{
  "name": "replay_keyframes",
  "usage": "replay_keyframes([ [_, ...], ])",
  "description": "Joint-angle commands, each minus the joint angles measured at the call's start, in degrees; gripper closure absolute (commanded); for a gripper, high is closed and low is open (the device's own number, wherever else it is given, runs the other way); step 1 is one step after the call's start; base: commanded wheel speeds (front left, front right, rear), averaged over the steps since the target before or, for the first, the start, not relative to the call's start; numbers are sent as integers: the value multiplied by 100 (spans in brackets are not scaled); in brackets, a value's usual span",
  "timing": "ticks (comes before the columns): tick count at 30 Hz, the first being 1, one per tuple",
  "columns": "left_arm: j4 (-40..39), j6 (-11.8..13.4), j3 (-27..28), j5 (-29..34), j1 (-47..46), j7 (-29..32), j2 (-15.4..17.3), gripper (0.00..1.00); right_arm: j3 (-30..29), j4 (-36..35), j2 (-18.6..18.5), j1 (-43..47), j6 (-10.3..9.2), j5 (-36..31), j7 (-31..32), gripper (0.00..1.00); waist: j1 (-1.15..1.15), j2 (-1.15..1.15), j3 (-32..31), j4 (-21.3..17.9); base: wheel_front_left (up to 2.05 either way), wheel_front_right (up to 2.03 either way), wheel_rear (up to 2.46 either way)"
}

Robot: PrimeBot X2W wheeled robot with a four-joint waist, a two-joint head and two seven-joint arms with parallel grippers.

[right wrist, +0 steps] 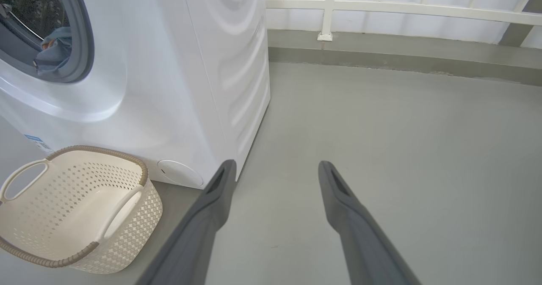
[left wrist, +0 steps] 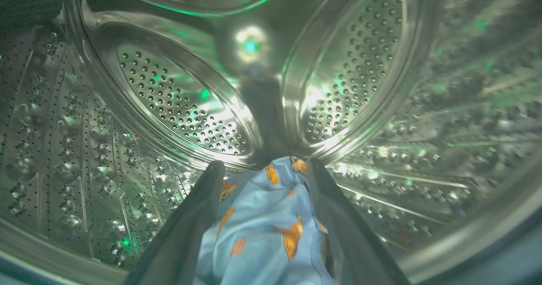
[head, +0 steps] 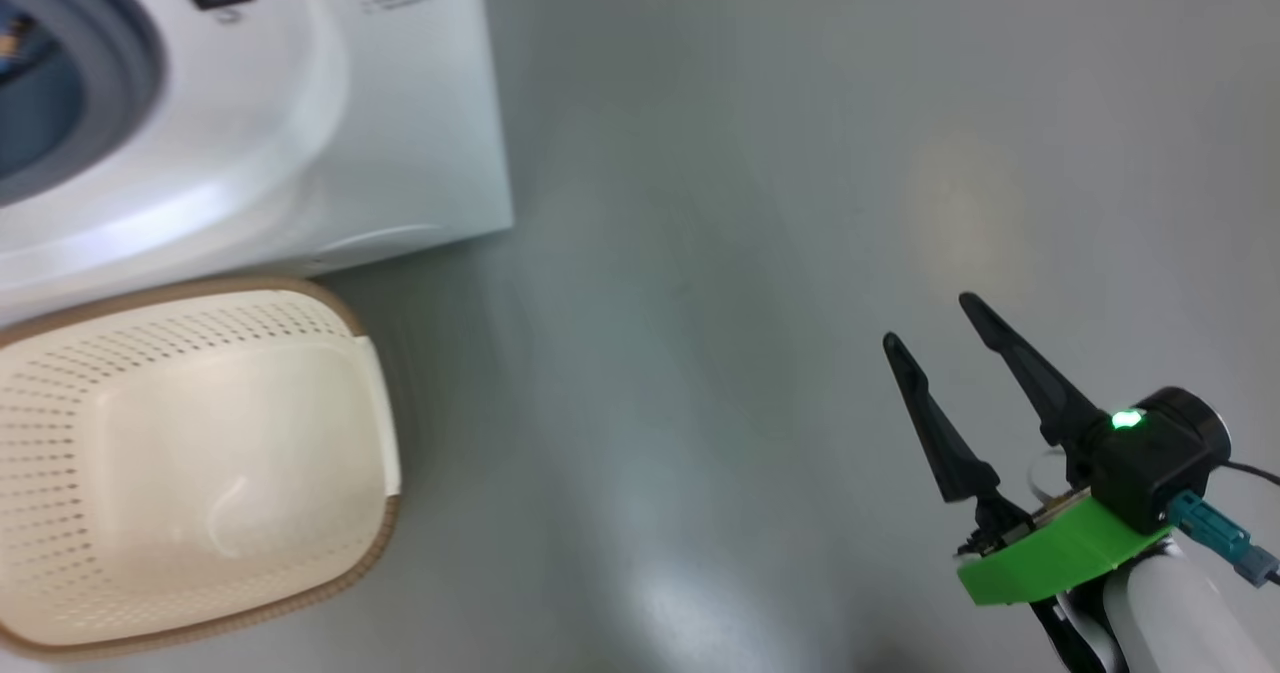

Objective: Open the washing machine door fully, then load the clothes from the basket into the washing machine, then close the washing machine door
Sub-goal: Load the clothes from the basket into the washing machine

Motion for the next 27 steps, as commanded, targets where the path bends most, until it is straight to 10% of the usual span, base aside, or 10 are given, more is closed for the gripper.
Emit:
replay_keyframes([
  [1,-338,-28,128,-48,346,-35,279,0,81,-105,-97,229,9,-61,-68,0,0,0,-355,326,0,0,0],
  [27,-4576,677,311,37,5032,-36,-1286,0,-54,-263,-135,601,9,-150,57,0,0,0,-795,856,0,0,0],
])
